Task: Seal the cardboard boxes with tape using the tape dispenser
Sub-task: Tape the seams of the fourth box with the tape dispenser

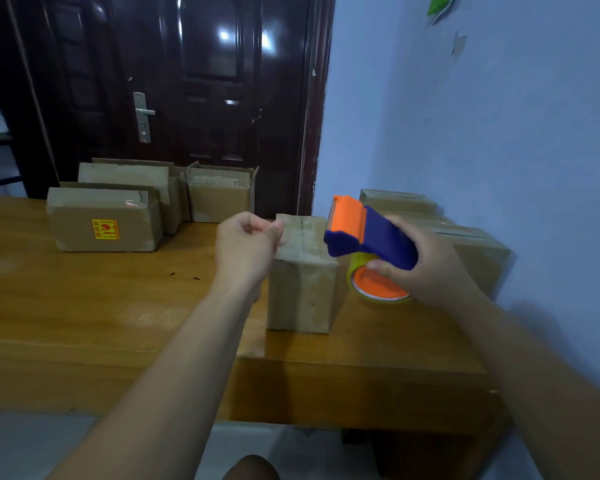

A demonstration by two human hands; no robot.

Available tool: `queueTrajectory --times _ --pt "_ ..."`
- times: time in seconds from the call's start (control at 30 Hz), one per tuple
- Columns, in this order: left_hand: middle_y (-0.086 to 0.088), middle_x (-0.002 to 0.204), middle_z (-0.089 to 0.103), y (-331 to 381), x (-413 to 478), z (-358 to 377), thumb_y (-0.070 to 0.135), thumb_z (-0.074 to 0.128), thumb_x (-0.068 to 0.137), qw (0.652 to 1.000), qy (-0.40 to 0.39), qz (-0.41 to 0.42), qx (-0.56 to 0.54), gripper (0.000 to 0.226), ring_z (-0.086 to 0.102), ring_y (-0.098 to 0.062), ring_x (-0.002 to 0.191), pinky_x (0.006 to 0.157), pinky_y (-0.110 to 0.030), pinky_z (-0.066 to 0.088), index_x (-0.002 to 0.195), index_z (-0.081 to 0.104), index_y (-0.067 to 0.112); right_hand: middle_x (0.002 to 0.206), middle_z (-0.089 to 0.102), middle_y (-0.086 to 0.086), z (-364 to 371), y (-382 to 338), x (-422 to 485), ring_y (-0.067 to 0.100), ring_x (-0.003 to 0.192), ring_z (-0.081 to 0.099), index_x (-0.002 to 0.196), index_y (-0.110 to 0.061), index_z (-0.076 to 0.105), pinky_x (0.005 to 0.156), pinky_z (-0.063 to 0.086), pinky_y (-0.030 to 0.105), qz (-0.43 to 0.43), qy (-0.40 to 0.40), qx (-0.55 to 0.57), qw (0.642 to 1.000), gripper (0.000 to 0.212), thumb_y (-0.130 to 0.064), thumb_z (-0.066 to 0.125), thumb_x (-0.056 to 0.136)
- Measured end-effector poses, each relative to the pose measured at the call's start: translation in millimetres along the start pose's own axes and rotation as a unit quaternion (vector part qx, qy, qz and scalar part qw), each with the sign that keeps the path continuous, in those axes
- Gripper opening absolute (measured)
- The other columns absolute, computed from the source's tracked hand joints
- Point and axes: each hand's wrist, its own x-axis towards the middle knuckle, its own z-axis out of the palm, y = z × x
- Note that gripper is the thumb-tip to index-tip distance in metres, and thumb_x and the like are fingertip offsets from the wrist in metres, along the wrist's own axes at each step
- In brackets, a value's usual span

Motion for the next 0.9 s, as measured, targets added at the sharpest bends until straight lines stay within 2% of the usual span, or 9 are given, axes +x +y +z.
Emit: queueTrajectory --times 0.13,0.23,0.3,0.4,0.47,0.53,0.67,0.73,0.9 --pt "-0.002 0.069 0.060 -6 7 -13 0.014 0.061 0.090 0.998 0.049 -0.012 -0.025 0.012 0.058 -0.013 0.067 0.072 -0.031 0.053 0.079 0.061 0.009 0.100 0.051 -0.016 -1 0 6 0.003 0.085 0.048 0.129 -0.024 0.052 0.066 0.035 0.005 0.017 -0.028 -0.027 0.999 0.062 -0.048 0.075 0.076" --pt "-0.001 0.075 0.061 -13 12 -18 0.017 0.061 0.090 0.998 0.026 -0.059 -0.004 0.011 0.057 -0.014 0.073 0.064 -0.026 0.050 0.081 0.062 0.011 0.092 0.054 -0.024 -1 3 9 -0.002 0.081 0.053 0.115 -0.039 0.049 0.063 0.036 0.002 0.029 -0.029 0.007 0.999 0.052 -0.055 0.070 0.070" --pt "0.000 0.079 0.063 -15 15 -16 0.024 0.063 0.089 0.996 0.007 -0.093 0.008 0.016 0.055 -0.012 0.077 0.068 -0.028 0.047 0.084 0.064 0.010 0.095 0.057 -0.019 -1 5 11 0.003 0.085 0.054 0.113 -0.042 0.046 0.066 0.036 0.004 0.046 -0.041 0.021 0.998 0.048 -0.048 0.075 0.075" --pt "0.002 0.080 0.065 -20 20 -14 0.031 0.066 0.087 0.996 0.011 -0.077 0.041 0.028 0.047 0.000 0.076 0.082 -0.034 0.037 0.085 0.068 0.003 0.103 0.059 -0.014 -2 10 11 0.009 0.092 0.056 0.117 -0.044 0.047 0.071 0.038 0.007 0.051 -0.050 0.032 0.997 0.046 -0.039 0.073 0.079" --pt "0.002 0.079 0.067 -24 24 -15 0.031 0.066 0.087 0.995 0.019 -0.054 0.077 0.028 0.048 0.002 0.075 0.080 -0.032 0.033 0.079 0.069 0.004 0.103 0.061 -0.017 -2 12 13 0.003 0.090 0.058 0.120 -0.046 0.048 0.069 0.039 0.008 0.046 -0.051 0.040 0.997 0.048 -0.039 0.072 0.079" --pt "0.001 0.078 0.069 -29 30 -16 0.032 0.065 0.087 0.993 0.022 -0.041 0.105 0.027 0.053 -0.001 0.078 0.077 -0.031 0.033 0.072 0.069 0.010 0.105 0.062 -0.016 -1 14 16 -0.004 0.090 0.056 0.128 -0.041 0.050 0.067 0.039 0.008 0.045 -0.055 0.040 0.997 0.054 -0.041 0.072 0.079" --pt "0.005 0.073 0.069 -36 39 -16 0.033 0.065 0.087 0.989 0.019 -0.033 0.140 0.029 0.056 -0.003 0.082 0.079 -0.031 0.035 0.065 0.067 0.014 0.108 0.062 -0.013 4 21 21 -0.007 0.088 0.055 0.134 -0.034 0.050 0.063 0.039 0.003 0.048 -0.059 0.039 0.996 0.060 -0.042 0.072 0.079" --pt "0.005 0.073 0.069 -37 43 -16 0.033 0.065 0.087 0.987 0.019 -0.036 0.158 0.030 0.057 -0.003 0.081 0.078 -0.031 0.036 0.063 0.066 0.015 0.105 0.061 -0.015 8 23 22 -0.009 0.086 0.054 0.135 -0.033 0.050 0.062 0.037 -0.001 0.054 -0.067 0.040 0.996 0.060 -0.041 0.071 0.079" --pt "0.002 0.075 0.069 -48 46 -15 0.033 0.066 0.086 0.984 0.004 -0.056 0.168 0.031 0.058 -0.007 0.084 0.081 -0.033 0.038 0.060 0.063 0.015 0.095 0.056 -0.026 21 31 18 -0.016 0.078 0.054 0.133 -0.032 0.051 0.063 0.038 0.000 0.057 -0.081 0.041 0.994 0.056 -0.037 0.072 0.081"
